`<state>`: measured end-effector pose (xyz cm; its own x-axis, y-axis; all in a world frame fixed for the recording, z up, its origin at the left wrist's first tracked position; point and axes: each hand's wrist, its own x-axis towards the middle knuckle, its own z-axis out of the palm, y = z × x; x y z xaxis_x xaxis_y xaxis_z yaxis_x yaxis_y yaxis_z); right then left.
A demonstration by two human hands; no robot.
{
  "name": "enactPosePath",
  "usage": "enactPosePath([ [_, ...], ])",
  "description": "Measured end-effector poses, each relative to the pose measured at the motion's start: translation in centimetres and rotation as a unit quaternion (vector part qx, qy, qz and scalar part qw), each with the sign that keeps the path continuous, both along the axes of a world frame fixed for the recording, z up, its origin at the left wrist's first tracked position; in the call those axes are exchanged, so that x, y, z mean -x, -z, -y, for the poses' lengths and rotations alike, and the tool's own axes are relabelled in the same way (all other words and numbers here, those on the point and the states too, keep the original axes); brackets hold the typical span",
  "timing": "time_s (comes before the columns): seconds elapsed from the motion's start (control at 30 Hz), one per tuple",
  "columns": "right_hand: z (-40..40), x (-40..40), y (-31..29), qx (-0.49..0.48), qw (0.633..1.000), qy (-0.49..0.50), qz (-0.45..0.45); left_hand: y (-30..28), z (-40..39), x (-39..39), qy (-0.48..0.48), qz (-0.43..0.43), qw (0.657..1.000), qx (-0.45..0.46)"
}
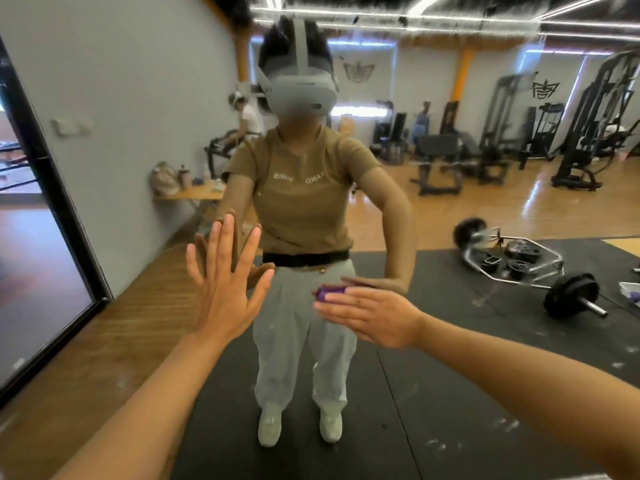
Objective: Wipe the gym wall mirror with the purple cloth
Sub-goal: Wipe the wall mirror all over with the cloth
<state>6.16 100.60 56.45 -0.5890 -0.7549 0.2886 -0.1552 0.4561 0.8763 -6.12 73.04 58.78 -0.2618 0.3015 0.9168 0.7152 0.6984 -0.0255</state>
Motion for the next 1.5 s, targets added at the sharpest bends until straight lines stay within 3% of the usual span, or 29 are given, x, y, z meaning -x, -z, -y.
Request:
enactPosePath([
  [0.1,1.9,0.9,-7.0,0.151,0.986,-0.034,-0.069,0.4,0.4,0.1,-0.008,0.004,1.0,-0.007],
  [0.2,4.1,1.8,-12.7,0.286,0.945,-0.042,-0.156,0.9,1.2,0.1,-0.015,0.035,0.999,-0.031],
  [0.33,6.2,2.7,-10.4,0.388,0.897,-0.048,-0.205,1.3,2.8,0.2,-0.038,0.065,0.996,-0.054],
  [0.4,6.9,3.0,-5.5,0.338,0.93,-0.037,-0.143,1.5,3.6,0.5,-0.043,0.061,0.996,-0.038],
  [0.5,6.7,2.5,2.4,0.123,0.992,0.011,-0.022,1.5,4.7,0.8,-0.043,0.057,0.997,-0.007],
  [0.57,6.2,2.1,5.3,0.037,0.998,0.046,0.025,1.5,5.2,0.9,-0.048,0.056,0.997,0.013],
  [0.7,5.3,2.4,4.8,-0.026,0.998,0.049,0.026,1.2,6.3,1.4,-0.047,0.034,0.997,0.042],
  [0.8,5.5,3.1,1.6,0.006,0.999,0.022,-0.023,1.5,6.7,1.5,-0.044,0.028,0.998,0.042],
  [1.0,8.7,4.1,-11.0,0.27,0.95,-0.062,-0.148,2.1,7.2,2.0,-0.037,0.027,0.998,0.041],
  [1.07,9.4,4.4,-12.4,0.314,0.931,-0.048,-0.179,2.2,7.2,1.9,-0.032,0.032,0.998,0.035],
  [1.17,10.2,4.8,-10.0,0.351,0.918,-0.04,-0.179,2.5,7.3,2.0,-0.036,0.039,0.998,0.017],
  [1.23,10.2,4.8,-5.7,0.305,0.944,-0.036,-0.123,2.7,7.7,2.2,-0.034,0.041,0.998,0.021],
  [1.33,9.3,3.9,2.4,0.106,0.994,0.015,-0.019,2.6,8.2,2.4,-0.032,0.029,0.998,0.052],
  [1.43,8.5,3.0,7.0,0.023,0.996,0.085,0.018,2.7,9.2,2.6,-0.048,0.008,0.994,0.095],
  [1.5,8.3,3.2,6.7,-0.005,0.997,0.072,0.009,2.6,9.9,2.8,-0.059,0.0,0.992,0.114],
])
